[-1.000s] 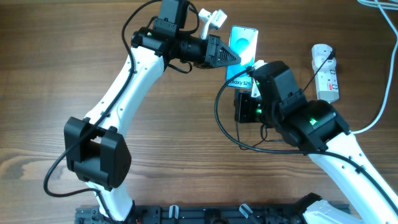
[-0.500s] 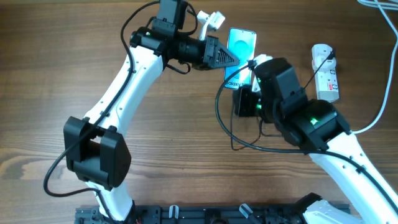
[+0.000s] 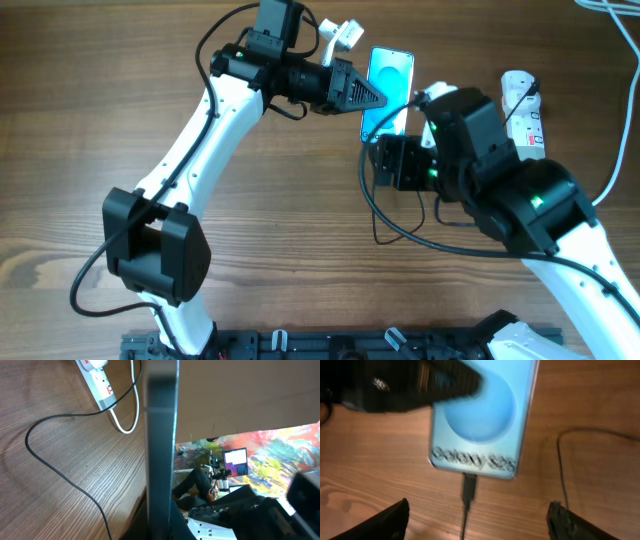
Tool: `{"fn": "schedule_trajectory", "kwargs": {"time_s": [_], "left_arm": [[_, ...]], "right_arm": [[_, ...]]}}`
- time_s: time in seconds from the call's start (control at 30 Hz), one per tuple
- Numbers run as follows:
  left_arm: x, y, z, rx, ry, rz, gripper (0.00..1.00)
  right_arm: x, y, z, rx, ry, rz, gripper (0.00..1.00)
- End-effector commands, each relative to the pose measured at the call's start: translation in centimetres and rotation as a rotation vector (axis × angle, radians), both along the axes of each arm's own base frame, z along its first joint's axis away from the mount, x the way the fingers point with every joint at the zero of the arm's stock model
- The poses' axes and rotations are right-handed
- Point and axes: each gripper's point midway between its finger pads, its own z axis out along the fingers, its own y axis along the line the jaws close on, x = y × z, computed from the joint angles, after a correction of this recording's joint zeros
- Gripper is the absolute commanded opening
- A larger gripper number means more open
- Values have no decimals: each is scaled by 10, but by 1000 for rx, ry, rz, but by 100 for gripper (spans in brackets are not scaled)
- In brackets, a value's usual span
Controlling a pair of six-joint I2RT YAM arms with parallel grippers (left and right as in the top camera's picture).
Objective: Plug charger to phone and switch on socket
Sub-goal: 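Open the right gripper and withdraw it from the plugged cable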
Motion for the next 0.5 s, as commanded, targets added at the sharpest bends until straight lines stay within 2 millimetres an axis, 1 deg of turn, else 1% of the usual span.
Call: {"fn": "schedule_trajectory", "kwargs": {"time_s": [0.0, 0.07, 0.13, 0.2, 0.23, 0.33, 0.4, 0.47], "left_arm": [[-4, 4, 18, -37, -51, -15, 4], [-4, 4, 18, -37, -52, -15, 4], [0, 6, 13, -7, -58, 7, 4], [5, 12, -1, 69, -44, 57, 4], [4, 14, -5, 88, -43, 58, 4], [-19, 16, -5, 47, -125, -71, 4], [-33, 17, -1, -6, -175, -148, 4], [-40, 18, 5, -55, -196, -184, 4]], "right_arm": [[-7, -4, 7, 18, 14, -22, 93], [-10, -6, 3, 6, 34, -23, 100], [-11, -7, 3, 8, 39, -27, 100], [-13, -8, 1, 14, 57, -48, 100], [-14, -9, 0, 9, 63, -48, 100], [-17, -14, -3, -7, 82, -57, 100], [-14, -22, -1, 21, 87, -118, 100], [-11, -32, 3, 46, 84, -166, 100]]}}
